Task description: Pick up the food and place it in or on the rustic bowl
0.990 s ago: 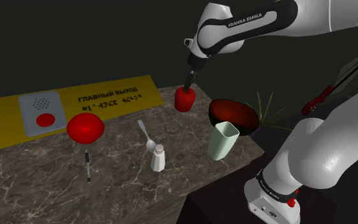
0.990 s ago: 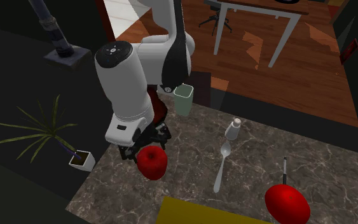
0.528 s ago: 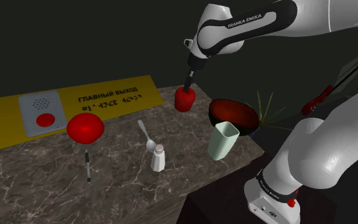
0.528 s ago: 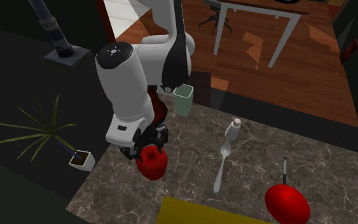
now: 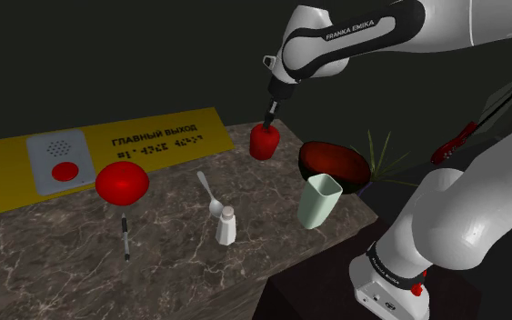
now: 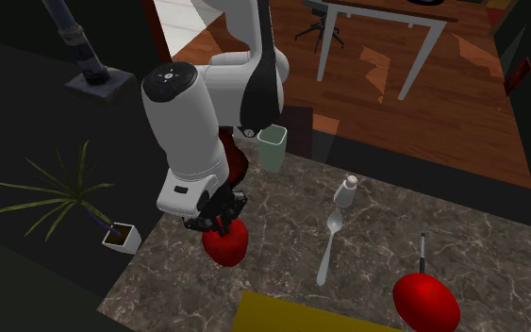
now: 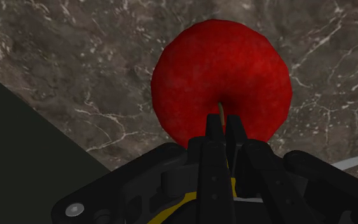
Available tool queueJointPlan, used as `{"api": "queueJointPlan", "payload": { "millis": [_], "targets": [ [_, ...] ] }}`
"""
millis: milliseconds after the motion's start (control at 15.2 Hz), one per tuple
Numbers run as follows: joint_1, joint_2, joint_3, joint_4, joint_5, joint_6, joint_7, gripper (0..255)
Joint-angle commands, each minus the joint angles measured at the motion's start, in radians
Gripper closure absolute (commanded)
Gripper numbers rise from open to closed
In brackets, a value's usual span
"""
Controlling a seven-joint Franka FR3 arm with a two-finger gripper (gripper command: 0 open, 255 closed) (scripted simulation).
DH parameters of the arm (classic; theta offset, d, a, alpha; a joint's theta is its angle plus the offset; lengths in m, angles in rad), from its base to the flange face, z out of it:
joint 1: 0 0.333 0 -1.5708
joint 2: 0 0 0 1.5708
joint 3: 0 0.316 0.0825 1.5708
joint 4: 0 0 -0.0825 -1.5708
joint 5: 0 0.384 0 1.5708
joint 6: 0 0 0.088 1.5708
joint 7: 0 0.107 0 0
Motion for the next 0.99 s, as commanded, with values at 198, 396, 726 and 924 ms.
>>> {"api": "queueJointPlan", "payload": {
  "millis": [198, 396, 726, 924],
  "targets": [
    [-0.001, -0.015, 0.002, 0.026, -0.005, -0.041, 0.007, 255],
    [-0.002, -0.029, 0.004, 0.054, -0.01, -0.083, 0.012, 255],
    [-0.002, -0.047, 0.007, 0.105, -0.016, -0.151, 0.021, 255],
    [-0.003, -0.055, 0.008, 0.138, -0.018, -0.191, 0.025, 255]
  ]
}}
